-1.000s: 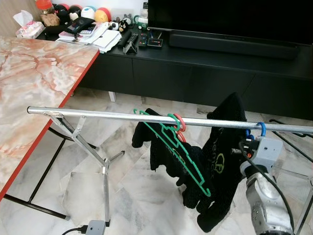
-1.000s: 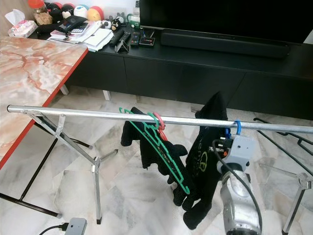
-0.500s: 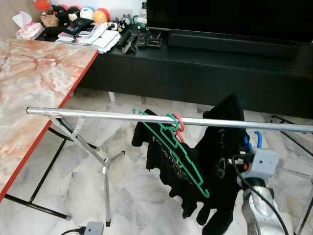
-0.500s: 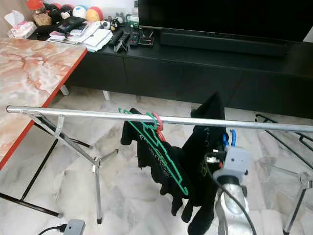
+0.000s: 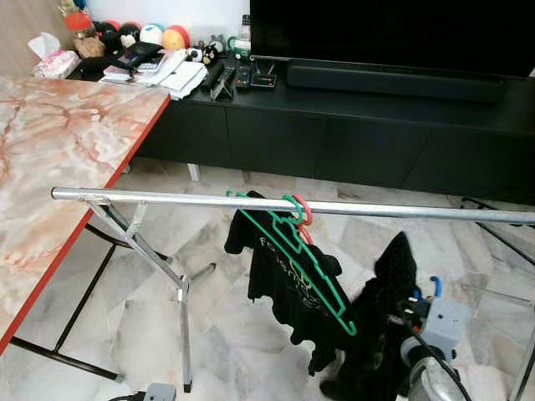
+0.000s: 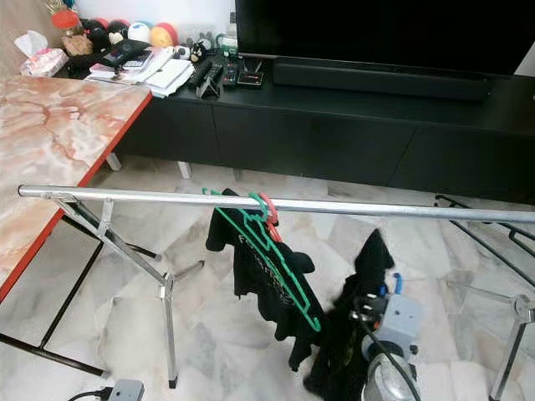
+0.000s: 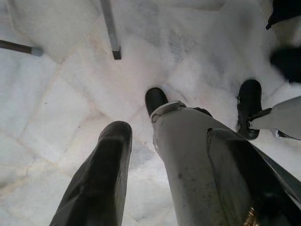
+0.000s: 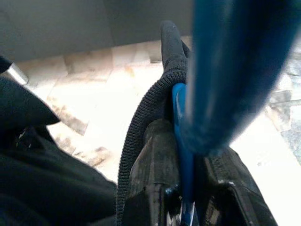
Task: Hang hanger
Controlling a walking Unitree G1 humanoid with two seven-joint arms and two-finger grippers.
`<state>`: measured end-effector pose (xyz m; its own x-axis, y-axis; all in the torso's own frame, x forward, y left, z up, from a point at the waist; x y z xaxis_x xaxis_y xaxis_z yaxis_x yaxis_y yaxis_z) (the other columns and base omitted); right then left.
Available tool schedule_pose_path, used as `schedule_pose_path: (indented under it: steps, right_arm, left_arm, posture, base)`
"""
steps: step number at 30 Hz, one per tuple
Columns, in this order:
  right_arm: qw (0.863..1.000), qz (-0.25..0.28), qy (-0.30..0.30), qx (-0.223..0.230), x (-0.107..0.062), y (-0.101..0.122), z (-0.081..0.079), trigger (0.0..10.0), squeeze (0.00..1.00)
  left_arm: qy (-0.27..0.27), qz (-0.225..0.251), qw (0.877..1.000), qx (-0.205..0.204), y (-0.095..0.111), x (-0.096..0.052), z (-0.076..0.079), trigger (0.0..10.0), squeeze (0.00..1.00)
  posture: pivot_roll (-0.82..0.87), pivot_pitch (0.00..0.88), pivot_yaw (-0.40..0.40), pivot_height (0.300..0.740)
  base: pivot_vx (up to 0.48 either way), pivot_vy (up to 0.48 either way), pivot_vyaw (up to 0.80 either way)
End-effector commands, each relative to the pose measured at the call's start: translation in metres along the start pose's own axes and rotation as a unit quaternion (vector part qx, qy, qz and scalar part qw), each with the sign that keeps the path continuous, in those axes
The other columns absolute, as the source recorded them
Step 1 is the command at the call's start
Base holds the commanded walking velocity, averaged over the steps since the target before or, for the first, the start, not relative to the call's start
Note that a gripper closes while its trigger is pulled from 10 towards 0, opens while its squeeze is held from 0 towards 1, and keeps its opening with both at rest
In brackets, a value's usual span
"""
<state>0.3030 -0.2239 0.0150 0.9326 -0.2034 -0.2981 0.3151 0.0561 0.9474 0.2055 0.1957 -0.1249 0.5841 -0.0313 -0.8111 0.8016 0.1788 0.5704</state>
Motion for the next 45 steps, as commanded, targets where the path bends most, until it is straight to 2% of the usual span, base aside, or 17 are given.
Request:
schedule_pose_path:
  steps: [1, 4, 7, 10, 14, 18, 25, 29, 35, 39, 45]
  right_arm:
    - [1.000, 0.001, 0.011, -0.003, 0.001, -0.001, 0.004, 10.0, 0.00]
    - [1.000, 0.007, 0.021, -0.007, 0.004, 0.002, 0.006, 10.0, 0.00]
    - [0.999, 0.039, 0.033, -0.011, 0.011, 0.017, 0.005, 10.0, 0.00]
    - [0.998, 0.040, 0.036, -0.013, 0.013, 0.019, 0.004, 10.0, 0.00]
    - [0.998, 0.033, 0.049, -0.016, 0.018, 0.015, -0.005, 10.0, 0.00]
    - [0.998, 0.031, 0.050, -0.013, 0.018, 0.013, -0.005, 10.0, 0.00]
    - [0.998, 0.030, 0.056, -0.015, 0.018, 0.008, -0.004, 10.0, 0.00]
    - [0.998, 0.032, 0.049, -0.015, 0.019, 0.009, -0.001, 10.0, 0.00]
    - [1.000, 0.013, 0.019, -0.009, 0.016, -0.002, 0.009, 10.0, 0.00]
    - [1.000, 0.015, 0.021, 0.001, 0.015, -0.002, 0.007, 10.0, 0.00]
    - [0.999, 0.021, 0.029, -0.005, 0.017, 0.002, 0.003, 10.0, 0.00]
  left_arm:
    - [0.009, -0.024, 1.000, -0.015, -0.018, -0.003, -0.003, 10.0, 0.00]
    - [0.010, -0.026, 0.999, -0.021, -0.019, -0.003, -0.002, 10.0, 0.00]
    - [0.014, -0.024, 0.999, -0.024, -0.018, -0.002, -0.001, 10.0, 0.00]
    - [0.015, -0.023, 0.999, -0.026, -0.018, -0.002, -0.001, 10.0, 0.00]
    - [0.020, -0.020, 0.999, -0.034, -0.018, -0.002, 0.000, 10.0, 0.00]
    - [0.027, -0.023, 0.999, -0.039, -0.022, -0.003, -0.002, 10.0, 0.00]
    - [0.059, -0.025, 0.992, -0.104, -0.036, -0.006, -0.008, 10.0, 0.00]
    - [0.057, -0.028, 0.993, -0.098, -0.038, -0.007, -0.007, 10.0, 0.00]
    - [0.053, -0.020, 0.993, -0.100, -0.039, -0.007, -0.005, 10.0, 0.00]
    - [0.053, -0.018, 0.994, -0.092, -0.037, -0.007, -0.006, 10.0, 0.00]
    - [0.064, -0.014, 0.992, -0.110, -0.037, -0.008, -0.009, 10.0, 0.00]
  posture:
    - [-0.08, 0.070, 0.007, 0.740]
    - [-0.08, 0.041, 0.005, 0.740]
    - [-0.09, 0.016, 0.002, 0.740]
    - [-0.08, 0.000, 0.000, 0.740]
    - [-0.07, 0.000, 0.005, 0.740]
    - [-0.07, 0.000, 0.001, 0.740]
    - [-0.07, 0.000, -0.012, 0.740]
    - [-0.08, 0.000, -0.013, 0.740]
    - [-0.08, 0.038, -0.003, 0.740]
    - [-0.09, 0.042, 0.001, 0.740]
    - [-0.08, 0.053, -0.005, 0.740]
  base:
    - [0.000, 0.000, 0.00]
    - [0.000, 0.000, 0.00]
    - [0.000, 0.000, 0.00]
    - [0.000, 0.000, 0.00]
    - [0.000, 0.000, 0.00]
    - [0.000, 0.000, 0.00]
    - [0.000, 0.000, 0.00]
    - [0.000, 0.000, 0.00]
    - [0.000, 0.000, 0.00]
    - [0.000, 0.000, -0.60]
    - [0.000, 0.080, -0.80]
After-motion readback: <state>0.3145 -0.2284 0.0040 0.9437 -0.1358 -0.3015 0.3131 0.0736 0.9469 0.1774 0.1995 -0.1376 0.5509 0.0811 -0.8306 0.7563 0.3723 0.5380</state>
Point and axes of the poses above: a point about 5 cm out from each wrist's last joint towards the gripper, its own x axis pointing out of the wrist towards the gripper, its own y axis along the axis of the wrist's last joint, z = x × y, the point moved 5 cm from there along x, pointing out of the wrist towards the gripper, and after that the axes turned 12 degrees about -x, right-handed, at the moved point
